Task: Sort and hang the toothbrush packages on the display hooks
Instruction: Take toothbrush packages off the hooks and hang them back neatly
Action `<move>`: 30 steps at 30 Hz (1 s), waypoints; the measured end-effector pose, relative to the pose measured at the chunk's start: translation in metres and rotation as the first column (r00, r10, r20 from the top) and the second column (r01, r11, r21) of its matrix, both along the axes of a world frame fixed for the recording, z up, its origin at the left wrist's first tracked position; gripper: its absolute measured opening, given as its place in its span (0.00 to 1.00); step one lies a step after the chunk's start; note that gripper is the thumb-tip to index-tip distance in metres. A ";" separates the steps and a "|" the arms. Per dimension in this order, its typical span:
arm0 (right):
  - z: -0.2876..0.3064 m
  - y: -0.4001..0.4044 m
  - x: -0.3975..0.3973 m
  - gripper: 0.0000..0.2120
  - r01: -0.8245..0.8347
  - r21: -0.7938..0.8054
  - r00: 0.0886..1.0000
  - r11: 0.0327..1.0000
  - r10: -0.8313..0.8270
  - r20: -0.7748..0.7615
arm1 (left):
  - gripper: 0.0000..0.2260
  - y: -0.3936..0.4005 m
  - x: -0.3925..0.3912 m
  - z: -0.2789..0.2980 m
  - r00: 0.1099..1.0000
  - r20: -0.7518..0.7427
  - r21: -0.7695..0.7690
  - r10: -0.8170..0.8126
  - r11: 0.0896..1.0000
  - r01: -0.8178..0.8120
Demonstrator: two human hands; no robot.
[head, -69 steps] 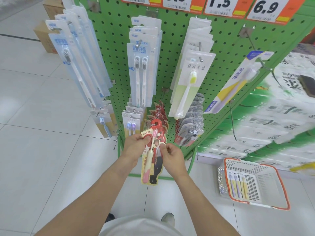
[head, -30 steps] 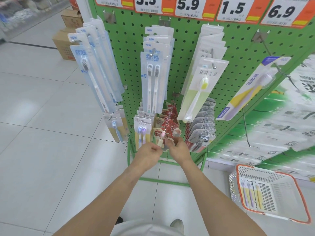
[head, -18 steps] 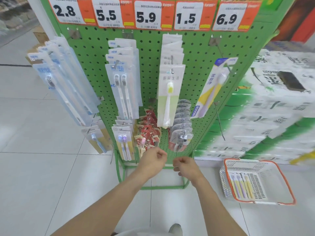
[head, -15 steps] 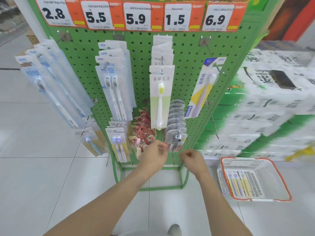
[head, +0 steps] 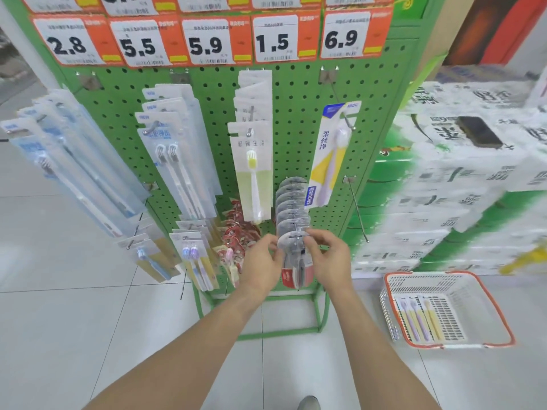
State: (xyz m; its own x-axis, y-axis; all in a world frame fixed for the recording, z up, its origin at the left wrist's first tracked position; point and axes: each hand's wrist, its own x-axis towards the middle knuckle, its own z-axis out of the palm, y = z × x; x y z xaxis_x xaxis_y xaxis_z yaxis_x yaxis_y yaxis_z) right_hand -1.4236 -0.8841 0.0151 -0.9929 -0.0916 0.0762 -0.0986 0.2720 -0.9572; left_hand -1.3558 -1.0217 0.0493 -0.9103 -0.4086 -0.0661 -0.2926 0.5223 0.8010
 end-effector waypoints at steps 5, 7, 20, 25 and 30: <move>0.003 -0.001 0.008 0.07 -0.002 -0.111 1.000 0.994 0.005 0.031 | 0.04 -0.005 0.010 -0.005 0.998 -0.059 0.006 0.017 1.000 -0.017; 0.007 -0.001 0.012 0.08 -0.014 -0.155 0.999 0.988 0.021 0.039 | 0.04 -0.007 0.014 -0.003 0.997 -0.079 0.031 0.020 0.999 -0.018; 0.047 0.004 0.084 0.14 -0.150 -0.427 0.917 0.892 0.287 0.278 | 0.04 -0.011 0.080 0.019 0.966 -0.186 0.375 0.181 0.921 -0.101; 0.052 -0.004 0.103 0.20 -0.333 -0.364 0.770 0.870 0.474 0.428 | 0.05 -0.020 0.100 0.020 0.936 -0.005 0.626 0.351 0.731 -0.271; 0.053 -0.019 0.104 0.15 -0.289 -0.299 0.815 0.909 0.398 0.422 | 0.10 -0.027 0.118 0.030 0.972 -0.036 0.761 0.232 0.637 -0.124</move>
